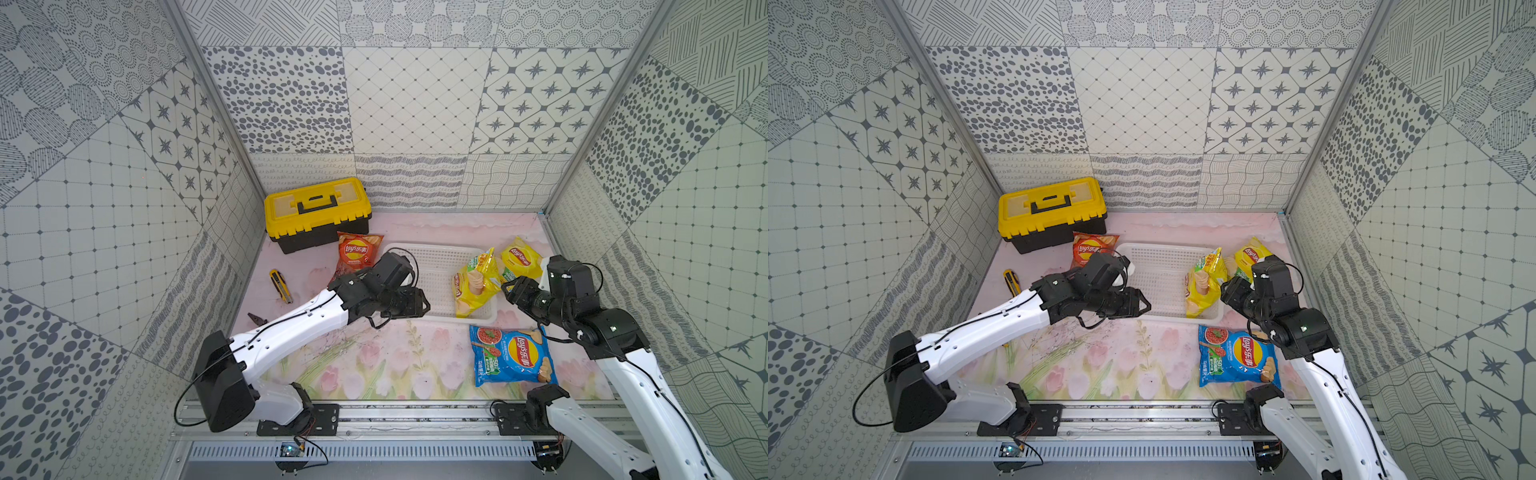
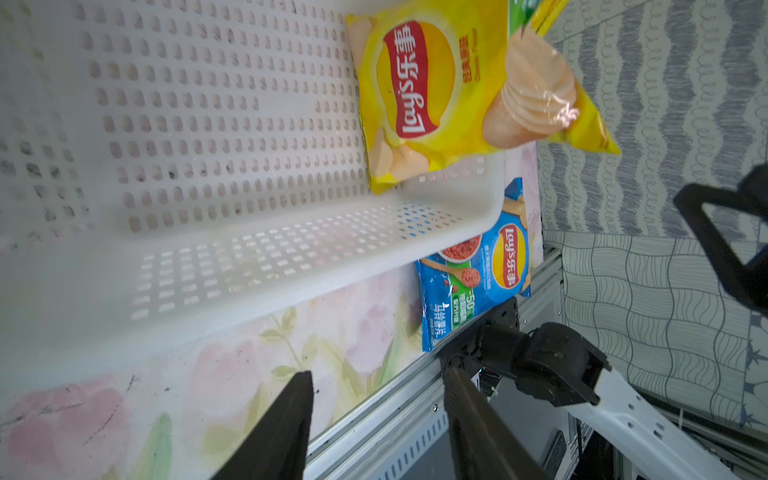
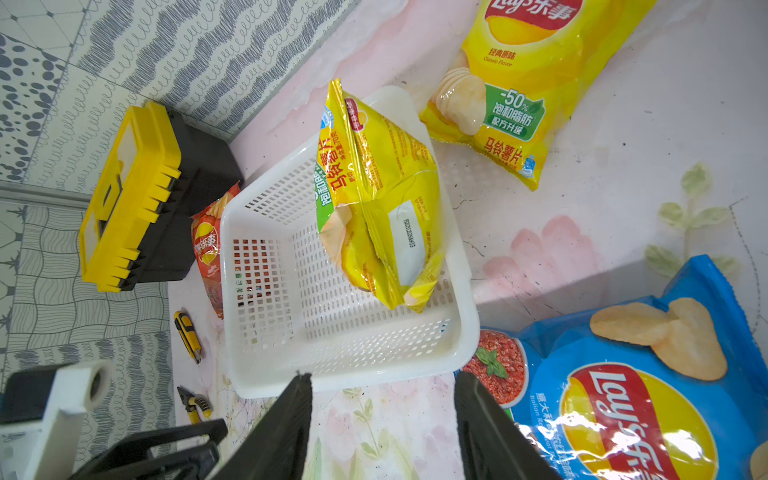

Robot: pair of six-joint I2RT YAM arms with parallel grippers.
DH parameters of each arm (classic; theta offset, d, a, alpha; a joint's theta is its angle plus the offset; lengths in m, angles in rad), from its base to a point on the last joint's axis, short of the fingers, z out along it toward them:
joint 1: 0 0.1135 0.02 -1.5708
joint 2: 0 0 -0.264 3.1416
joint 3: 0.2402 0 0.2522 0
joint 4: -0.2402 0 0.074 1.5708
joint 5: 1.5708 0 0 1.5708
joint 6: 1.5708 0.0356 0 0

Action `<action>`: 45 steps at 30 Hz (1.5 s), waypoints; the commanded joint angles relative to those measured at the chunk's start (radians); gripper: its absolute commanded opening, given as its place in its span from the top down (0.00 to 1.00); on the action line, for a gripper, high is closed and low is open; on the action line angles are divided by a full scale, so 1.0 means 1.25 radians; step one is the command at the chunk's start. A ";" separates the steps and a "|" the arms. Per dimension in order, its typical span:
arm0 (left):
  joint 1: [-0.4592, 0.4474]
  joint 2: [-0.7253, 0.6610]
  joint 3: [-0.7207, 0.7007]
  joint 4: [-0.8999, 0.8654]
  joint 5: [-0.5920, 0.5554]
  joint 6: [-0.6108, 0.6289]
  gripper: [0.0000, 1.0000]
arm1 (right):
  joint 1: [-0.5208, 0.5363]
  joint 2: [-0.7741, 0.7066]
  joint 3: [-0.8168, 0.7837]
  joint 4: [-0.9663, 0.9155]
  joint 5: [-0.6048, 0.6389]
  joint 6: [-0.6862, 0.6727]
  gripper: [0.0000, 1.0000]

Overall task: Put the potato chips into the basket
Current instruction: Pick up the potato chip from the center of the board.

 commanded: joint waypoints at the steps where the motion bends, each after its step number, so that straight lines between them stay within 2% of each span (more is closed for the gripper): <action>1: -0.114 -0.066 -0.103 0.093 -0.064 -0.136 0.40 | -0.004 -0.020 0.017 0.016 -0.025 0.038 0.42; 4: -0.178 -0.020 -0.122 0.167 -0.082 -0.143 0.38 | -0.004 -0.038 0.011 0.031 -0.061 0.063 0.42; 9: -0.247 0.135 -0.109 0.312 -0.092 -0.116 0.37 | -0.004 -0.059 0.011 0.046 -0.096 0.086 0.42; 15: -0.298 0.313 -0.032 0.404 -0.109 -0.103 0.37 | -0.004 -0.064 0.052 0.068 -0.152 0.077 0.42; 22: -0.306 0.435 -0.007 0.523 -0.118 -0.176 0.42 | -0.003 -0.070 0.071 0.082 -0.214 0.109 0.42; 34: -0.306 0.462 0.011 0.522 -0.198 -0.209 0.53 | -0.004 -0.068 0.085 0.089 -0.236 0.113 0.41; 41: -0.309 0.461 0.013 0.508 -0.199 -0.214 0.60 | -0.004 -0.069 0.090 0.089 -0.239 0.115 0.41; 45: -0.316 0.461 0.013 0.498 -0.202 -0.213 0.61 | -0.004 -0.071 0.096 0.089 -0.241 0.114 0.41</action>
